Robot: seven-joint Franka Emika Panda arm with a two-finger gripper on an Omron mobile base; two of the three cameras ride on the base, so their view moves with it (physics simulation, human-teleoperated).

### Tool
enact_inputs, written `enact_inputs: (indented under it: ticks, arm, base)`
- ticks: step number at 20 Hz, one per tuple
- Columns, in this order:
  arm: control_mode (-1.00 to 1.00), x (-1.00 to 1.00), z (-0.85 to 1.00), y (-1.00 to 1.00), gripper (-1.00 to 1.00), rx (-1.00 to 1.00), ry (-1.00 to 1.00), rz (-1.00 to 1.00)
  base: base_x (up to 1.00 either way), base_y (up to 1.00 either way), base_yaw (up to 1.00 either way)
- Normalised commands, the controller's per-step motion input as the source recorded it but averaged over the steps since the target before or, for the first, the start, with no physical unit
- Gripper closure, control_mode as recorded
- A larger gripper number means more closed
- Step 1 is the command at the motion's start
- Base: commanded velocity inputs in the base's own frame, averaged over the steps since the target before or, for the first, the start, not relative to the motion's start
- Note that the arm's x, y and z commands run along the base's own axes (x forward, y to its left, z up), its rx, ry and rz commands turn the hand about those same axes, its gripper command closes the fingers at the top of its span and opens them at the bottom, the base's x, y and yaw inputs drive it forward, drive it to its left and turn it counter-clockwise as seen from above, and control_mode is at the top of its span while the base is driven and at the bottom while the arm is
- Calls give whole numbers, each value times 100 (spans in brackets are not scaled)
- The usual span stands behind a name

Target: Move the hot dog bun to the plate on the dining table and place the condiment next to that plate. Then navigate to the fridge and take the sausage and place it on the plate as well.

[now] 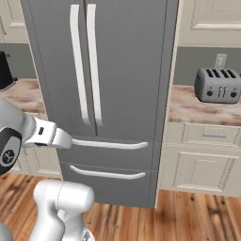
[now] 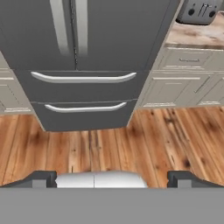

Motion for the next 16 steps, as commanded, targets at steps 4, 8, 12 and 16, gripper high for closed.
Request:
enact_inputs:
  ticks: [4,8,12,16]
  arm:
    - [100,0,0,0,-100,0,0,0]
    - [100,0,0,0,-100,0,0,0]
    - [100,0,0,0,-100,0,0,0]
    - [100,0,0,0,-100,0,0,0]
  base:
    - [33,51,-2]
    - [4,27,0]
    - [1,0,0]
    - [34,-15,0]
